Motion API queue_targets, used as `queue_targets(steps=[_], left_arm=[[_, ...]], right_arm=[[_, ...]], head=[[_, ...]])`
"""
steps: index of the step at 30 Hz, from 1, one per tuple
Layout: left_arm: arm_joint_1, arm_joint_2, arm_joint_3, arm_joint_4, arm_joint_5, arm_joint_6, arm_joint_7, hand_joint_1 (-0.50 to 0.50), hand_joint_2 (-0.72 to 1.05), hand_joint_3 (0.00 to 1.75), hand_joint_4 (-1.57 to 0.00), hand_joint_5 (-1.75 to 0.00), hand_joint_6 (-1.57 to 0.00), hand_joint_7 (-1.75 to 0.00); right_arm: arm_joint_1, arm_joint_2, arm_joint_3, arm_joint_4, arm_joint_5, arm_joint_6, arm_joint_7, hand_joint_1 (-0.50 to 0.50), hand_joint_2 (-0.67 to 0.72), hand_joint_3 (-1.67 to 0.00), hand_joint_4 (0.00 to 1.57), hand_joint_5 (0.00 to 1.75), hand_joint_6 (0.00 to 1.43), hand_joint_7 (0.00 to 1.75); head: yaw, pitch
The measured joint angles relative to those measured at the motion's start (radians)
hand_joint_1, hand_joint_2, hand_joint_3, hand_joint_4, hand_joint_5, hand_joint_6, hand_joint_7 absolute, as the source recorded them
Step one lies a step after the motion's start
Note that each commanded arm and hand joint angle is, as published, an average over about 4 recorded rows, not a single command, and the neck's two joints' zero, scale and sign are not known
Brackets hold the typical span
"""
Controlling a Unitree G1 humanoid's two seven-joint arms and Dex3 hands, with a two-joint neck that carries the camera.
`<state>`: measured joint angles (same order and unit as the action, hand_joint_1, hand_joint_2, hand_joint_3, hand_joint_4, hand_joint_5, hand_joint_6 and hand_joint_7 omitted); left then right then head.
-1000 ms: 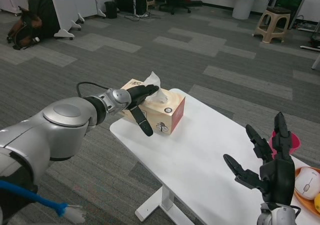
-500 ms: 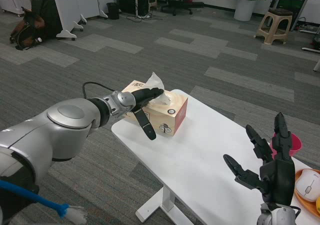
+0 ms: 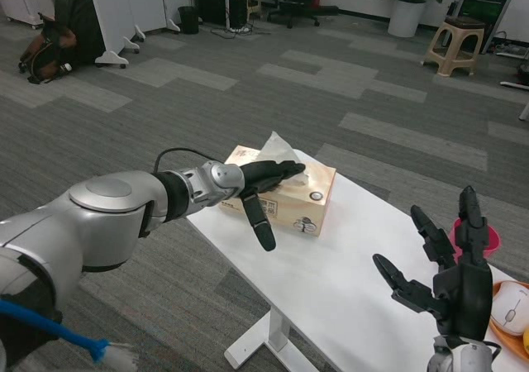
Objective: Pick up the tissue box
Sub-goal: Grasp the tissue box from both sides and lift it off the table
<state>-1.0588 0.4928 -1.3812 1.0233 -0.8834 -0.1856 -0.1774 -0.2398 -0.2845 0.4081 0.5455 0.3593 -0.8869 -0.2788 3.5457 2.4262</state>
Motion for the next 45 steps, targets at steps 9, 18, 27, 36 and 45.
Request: queue_targets(steps=[9, 18, 27, 36, 45], left_arm=[[0.059, 0.025, 0.103, -0.114, 0.079, -0.001, -0.034, 0.50, -0.19, 0.00, 0.00, 0.00, 0.00, 0.00], [0.127, 0.056, 0.213, -0.258, 0.235, 0.038, -0.060, 0.50, -0.19, 0.00, 0.00, 0.00, 0.00, 0.00], [0.234, 0.085, 0.361, -0.418, 0.371, 0.074, -0.075, 0.50, -0.19, 0.00, 0.00, -0.10, 0.00, 0.00], [0.325, 0.081, 0.525, -0.497, 0.418, 0.098, -0.104, 0.50, -0.19, 0.00, 0.00, -0.10, 0.00, 0.00], [0.383, 0.007, 0.699, -0.489, 0.441, 0.114, -0.120, 0.50, -0.19, 0.00, 0.00, -0.10, 0.00, 0.00]], right_arm=[[0.009, -0.002, -0.008, -0.004, 0.000, 0.000, 0.000, 0.12, -0.29, -0.48, 0.54, 0.19, 0.00, 0.07], [0.011, -0.006, -0.013, -0.006, 0.000, 0.000, 0.000, 0.12, -0.29, -0.48, 0.51, 0.19, 0.00, 0.07], [0.012, -0.007, -0.014, -0.011, 0.000, 0.000, 0.000, 0.12, -0.29, -0.48, 0.51, 0.19, 0.00, 0.07], [0.013, -0.007, -0.018, -0.014, 0.000, 0.000, 0.000, 0.12, -0.29, -0.48, 0.49, 0.19, 0.00, 0.07], [0.016, -0.009, -0.021, -0.023, 0.000, 0.000, 0.000, 0.12, -0.29, -0.48, 0.49, 0.19, 0.00, 0.07]], head=[[-0.024, 0.000], [-0.037, -0.004], [-0.048, 0.007], [-0.052, 0.022], [-0.065, 0.015]])
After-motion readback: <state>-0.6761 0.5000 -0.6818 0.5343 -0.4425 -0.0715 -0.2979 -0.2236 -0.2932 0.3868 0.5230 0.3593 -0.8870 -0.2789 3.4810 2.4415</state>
